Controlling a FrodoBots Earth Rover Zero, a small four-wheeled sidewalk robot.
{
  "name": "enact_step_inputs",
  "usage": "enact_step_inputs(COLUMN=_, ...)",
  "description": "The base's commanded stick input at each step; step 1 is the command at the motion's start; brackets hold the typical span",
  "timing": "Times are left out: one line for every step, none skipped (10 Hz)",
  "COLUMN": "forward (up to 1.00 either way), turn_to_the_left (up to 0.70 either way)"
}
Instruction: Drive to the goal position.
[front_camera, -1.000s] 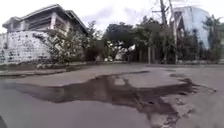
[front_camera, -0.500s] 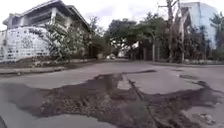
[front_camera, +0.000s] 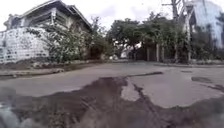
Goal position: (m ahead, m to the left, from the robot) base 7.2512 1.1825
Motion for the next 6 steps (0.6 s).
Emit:
enact_step_inputs(forward=1.0, turn_to_the_left=-0.3)
enact_step_inputs(forward=1.0, turn_to_the_left=-0.33)
enact_step_inputs(forward=1.0, turn_to_the_left=-0.33)
enact_step_inputs(forward=1.0, turn_to_the_left=-0.33)
enact_step_inputs(forward=1.0, turn_to_the_left=-0.33)
enact_step_inputs(forward=1.0, turn_to_the_left=0.07)
